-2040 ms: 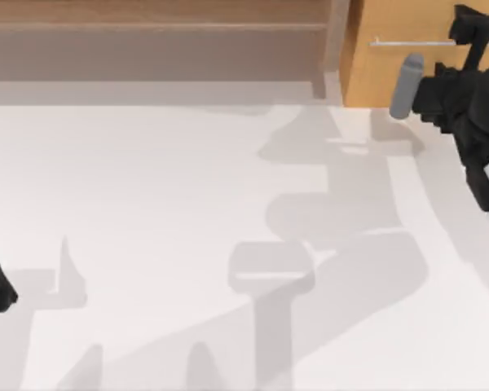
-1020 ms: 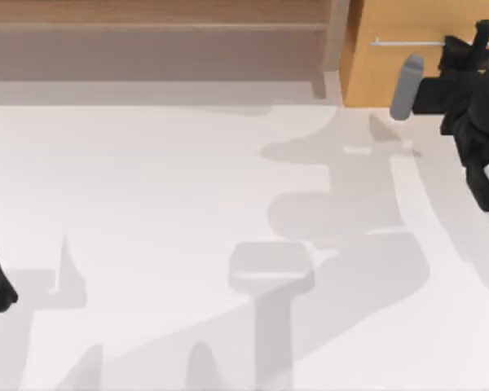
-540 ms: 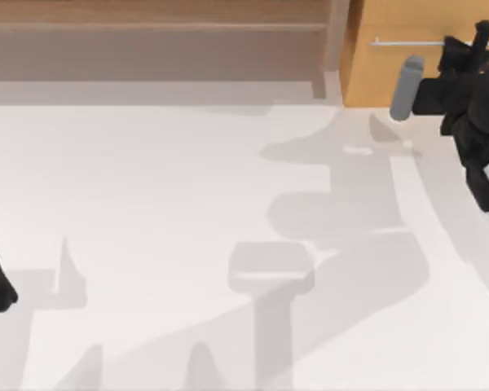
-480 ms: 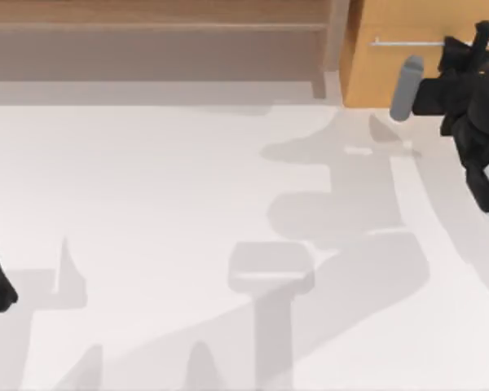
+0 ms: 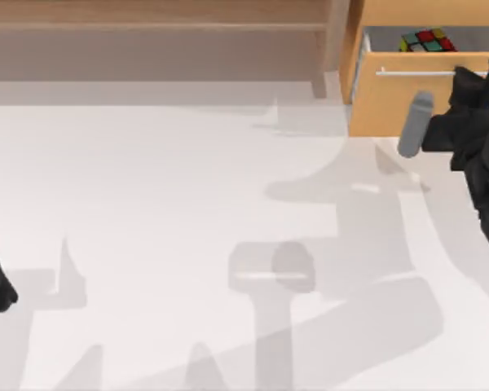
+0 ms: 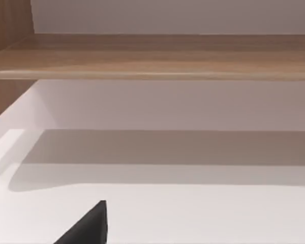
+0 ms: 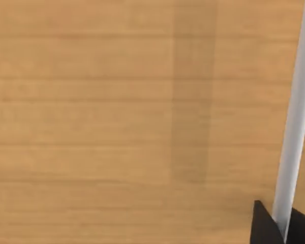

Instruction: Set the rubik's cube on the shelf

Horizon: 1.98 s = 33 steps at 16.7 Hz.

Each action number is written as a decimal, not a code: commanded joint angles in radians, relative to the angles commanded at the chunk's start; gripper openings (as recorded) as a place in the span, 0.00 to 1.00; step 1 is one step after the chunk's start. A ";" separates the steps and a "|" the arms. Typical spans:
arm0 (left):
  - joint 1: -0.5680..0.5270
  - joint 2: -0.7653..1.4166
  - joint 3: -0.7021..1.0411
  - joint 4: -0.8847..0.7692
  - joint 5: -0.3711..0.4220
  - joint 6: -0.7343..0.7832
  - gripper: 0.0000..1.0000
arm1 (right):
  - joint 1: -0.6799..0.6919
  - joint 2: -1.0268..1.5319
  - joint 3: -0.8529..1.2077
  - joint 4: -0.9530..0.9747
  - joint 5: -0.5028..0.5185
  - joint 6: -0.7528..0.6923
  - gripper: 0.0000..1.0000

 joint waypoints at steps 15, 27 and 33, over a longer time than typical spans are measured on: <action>0.000 0.000 0.000 0.000 0.000 0.000 1.00 | 0.049 -0.106 -0.274 0.169 0.049 0.002 0.00; 0.000 0.000 0.000 0.000 0.000 0.000 1.00 | 0.112 -0.163 -0.496 0.326 0.114 0.002 0.00; 0.000 0.000 0.000 0.000 0.000 0.000 1.00 | 0.122 -0.172 -0.520 0.347 0.122 0.003 0.08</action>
